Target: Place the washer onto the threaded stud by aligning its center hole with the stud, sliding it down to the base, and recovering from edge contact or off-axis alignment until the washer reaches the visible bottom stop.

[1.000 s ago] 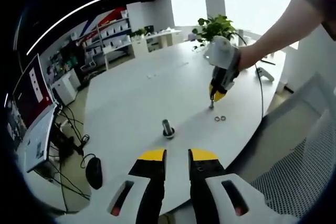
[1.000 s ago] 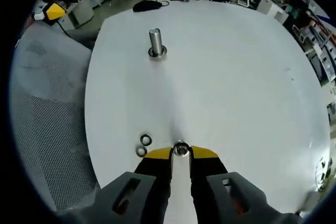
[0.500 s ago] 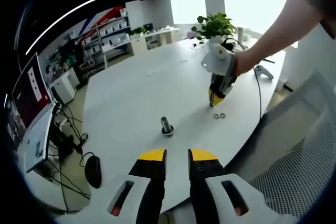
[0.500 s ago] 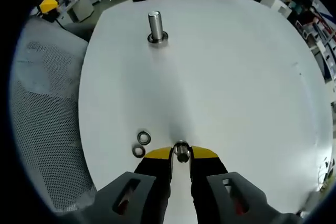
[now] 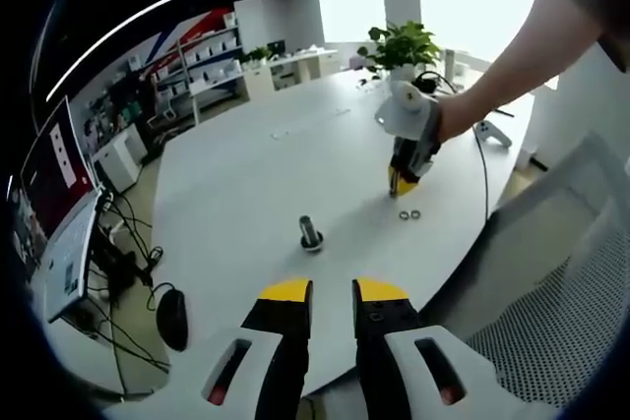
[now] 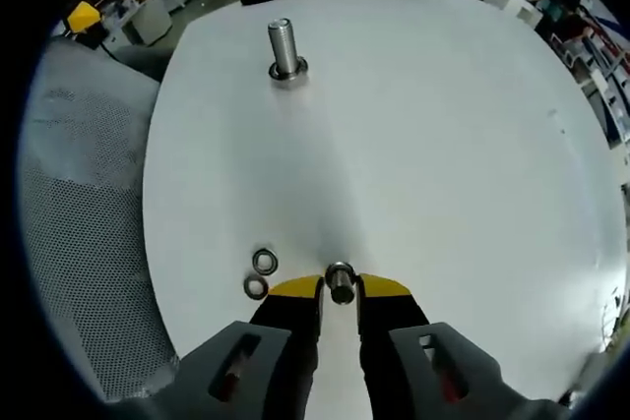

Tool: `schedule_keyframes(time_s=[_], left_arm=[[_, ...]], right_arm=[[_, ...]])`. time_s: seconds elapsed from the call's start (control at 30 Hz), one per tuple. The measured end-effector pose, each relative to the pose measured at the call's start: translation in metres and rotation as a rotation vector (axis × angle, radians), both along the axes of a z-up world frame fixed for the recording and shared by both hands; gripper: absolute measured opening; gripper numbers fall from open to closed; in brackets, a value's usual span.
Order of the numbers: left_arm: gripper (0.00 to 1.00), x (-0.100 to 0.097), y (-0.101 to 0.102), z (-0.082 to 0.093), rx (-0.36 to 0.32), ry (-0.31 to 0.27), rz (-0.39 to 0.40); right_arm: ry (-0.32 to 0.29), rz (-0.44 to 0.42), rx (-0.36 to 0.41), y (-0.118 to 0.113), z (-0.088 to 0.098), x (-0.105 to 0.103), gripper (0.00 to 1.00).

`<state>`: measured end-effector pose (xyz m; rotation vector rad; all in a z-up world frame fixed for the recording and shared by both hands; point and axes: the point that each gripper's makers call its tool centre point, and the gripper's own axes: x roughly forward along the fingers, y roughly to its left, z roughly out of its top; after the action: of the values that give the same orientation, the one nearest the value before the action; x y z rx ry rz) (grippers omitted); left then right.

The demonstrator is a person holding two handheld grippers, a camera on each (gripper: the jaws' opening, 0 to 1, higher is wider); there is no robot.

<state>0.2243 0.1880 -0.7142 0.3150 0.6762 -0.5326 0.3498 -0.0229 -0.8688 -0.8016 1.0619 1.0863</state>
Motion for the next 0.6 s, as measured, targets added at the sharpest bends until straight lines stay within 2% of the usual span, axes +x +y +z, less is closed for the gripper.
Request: schedule_keyframes(time_s=[0.27,0.47,0.6], left_arm=[[0.14,0.0,0.0,0.0,0.0,-0.003,-0.002],[0.14,0.002,0.001,0.006,-0.039,-0.017,0.014],[0.14,0.002,0.0,0.007,-0.034,-0.025,0.013]], right_arm=[[-0.011,-0.025,0.009,-0.012,0.006,-0.002,0.19],[-0.012,-0.053,0.0,-0.036,0.003,-0.007,0.2],[-0.013,-0.084,0.006,-0.051,0.003,-0.012,0.21]])
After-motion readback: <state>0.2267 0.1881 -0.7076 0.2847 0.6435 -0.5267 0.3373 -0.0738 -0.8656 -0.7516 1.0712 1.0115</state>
